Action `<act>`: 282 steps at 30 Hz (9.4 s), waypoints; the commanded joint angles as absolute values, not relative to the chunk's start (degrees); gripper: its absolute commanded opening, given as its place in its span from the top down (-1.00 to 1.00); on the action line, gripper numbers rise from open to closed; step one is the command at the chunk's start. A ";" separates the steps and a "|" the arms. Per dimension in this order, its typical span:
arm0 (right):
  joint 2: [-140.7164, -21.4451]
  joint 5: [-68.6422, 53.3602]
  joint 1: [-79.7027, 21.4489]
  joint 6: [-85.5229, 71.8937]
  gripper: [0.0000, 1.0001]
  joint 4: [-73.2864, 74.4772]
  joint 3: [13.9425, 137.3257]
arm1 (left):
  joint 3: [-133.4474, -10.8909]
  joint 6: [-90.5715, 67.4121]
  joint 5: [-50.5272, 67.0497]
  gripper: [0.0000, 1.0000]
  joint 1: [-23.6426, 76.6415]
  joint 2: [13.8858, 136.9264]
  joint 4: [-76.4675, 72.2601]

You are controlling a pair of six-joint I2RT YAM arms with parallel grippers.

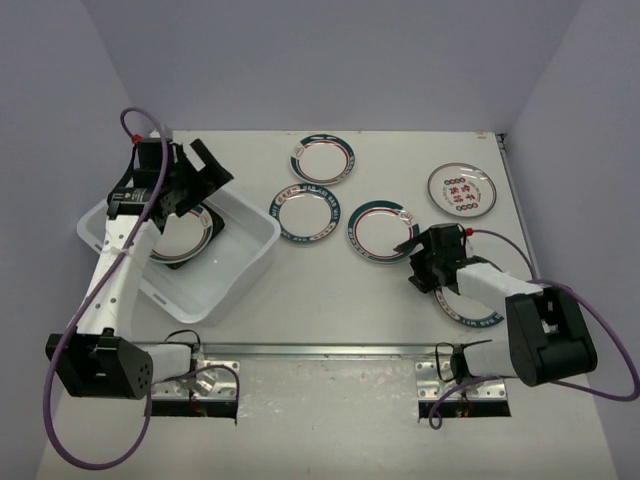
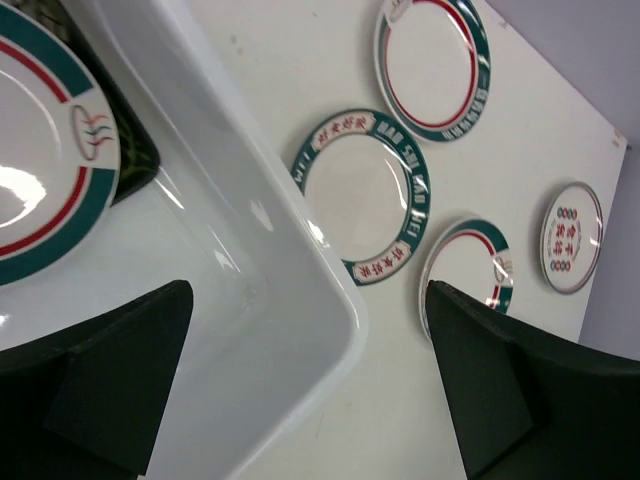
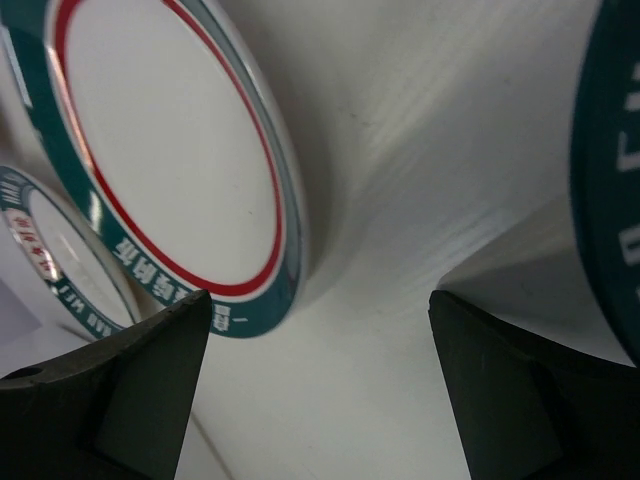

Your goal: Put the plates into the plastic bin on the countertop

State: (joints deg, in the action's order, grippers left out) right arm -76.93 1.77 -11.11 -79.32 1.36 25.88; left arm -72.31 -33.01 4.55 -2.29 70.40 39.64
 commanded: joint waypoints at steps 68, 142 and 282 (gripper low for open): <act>-83.76 -30.67 -12.30 -44.22 -0.97 15.47 57.29 | -67.43 -45.09 -9.75 1.00 -30.50 72.31 38.33; -86.04 -65.57 -14.77 -53.52 0.88 7.39 75.76 | -70.21 -32.78 56.35 1.00 3.60 72.07 14.93; -72.82 -21.82 -13.32 -36.90 -0.98 31.98 64.49 | -65.63 -40.61 -7.42 0.98 -28.59 76.86 31.57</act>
